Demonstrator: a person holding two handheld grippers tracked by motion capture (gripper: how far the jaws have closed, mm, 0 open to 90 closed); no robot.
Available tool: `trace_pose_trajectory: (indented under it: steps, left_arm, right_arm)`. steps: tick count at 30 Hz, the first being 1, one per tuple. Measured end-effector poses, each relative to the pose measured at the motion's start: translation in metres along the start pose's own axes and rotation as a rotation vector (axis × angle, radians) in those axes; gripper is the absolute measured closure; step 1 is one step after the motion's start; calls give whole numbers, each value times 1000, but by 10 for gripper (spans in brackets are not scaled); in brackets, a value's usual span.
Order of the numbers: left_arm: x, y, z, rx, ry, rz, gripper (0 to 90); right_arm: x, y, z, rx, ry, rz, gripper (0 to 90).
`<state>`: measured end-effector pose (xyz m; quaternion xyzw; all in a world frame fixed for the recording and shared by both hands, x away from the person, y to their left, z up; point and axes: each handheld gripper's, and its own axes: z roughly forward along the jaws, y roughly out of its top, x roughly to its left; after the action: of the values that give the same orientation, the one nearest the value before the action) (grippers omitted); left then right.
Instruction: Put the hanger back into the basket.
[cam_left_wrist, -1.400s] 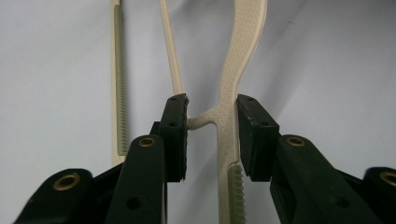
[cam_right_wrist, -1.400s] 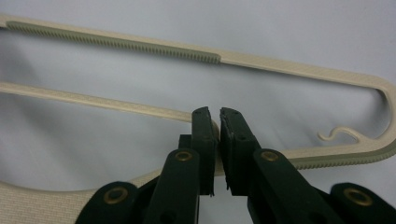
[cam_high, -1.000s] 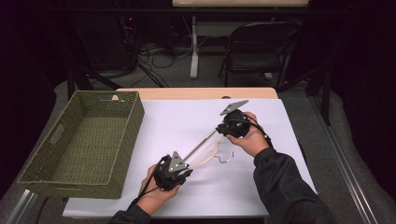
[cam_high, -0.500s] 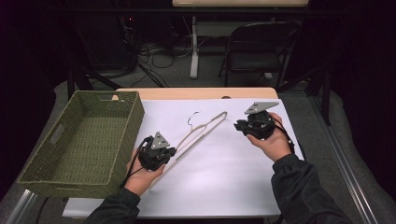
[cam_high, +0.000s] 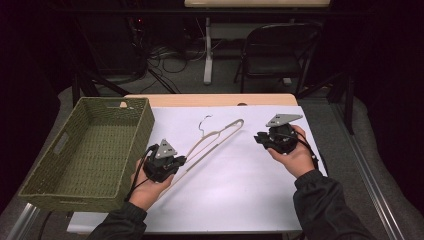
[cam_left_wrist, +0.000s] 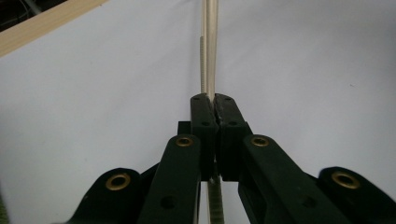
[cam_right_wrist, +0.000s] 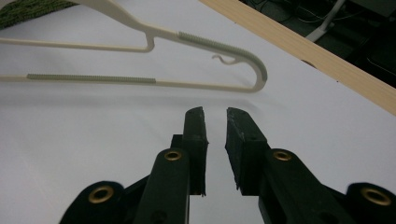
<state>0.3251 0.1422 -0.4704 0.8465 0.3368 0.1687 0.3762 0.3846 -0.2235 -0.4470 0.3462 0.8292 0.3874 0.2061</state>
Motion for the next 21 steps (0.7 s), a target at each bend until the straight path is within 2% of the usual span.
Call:
trace_pose_trajectory:
  steps: [7, 11, 15, 21]
  left_arm:
    - [0, 7, -27, -52, 15, -2, 881]
    - [1, 11, -47, -81, 20, -22, 881]
    - [4, 17, -68, -85, 29, -13, 880]
    - [9, 20, -84, -84, 34, -12, 880]
  right_arm:
    - [3, -10, -8, -5, -14, -10, 772]
    - [5, -15, -12, -11, -19, -17, 770]
    - [10, -22, -16, -7, -20, -27, 759]
    - [14, -27, -19, -7, -21, -32, 747]
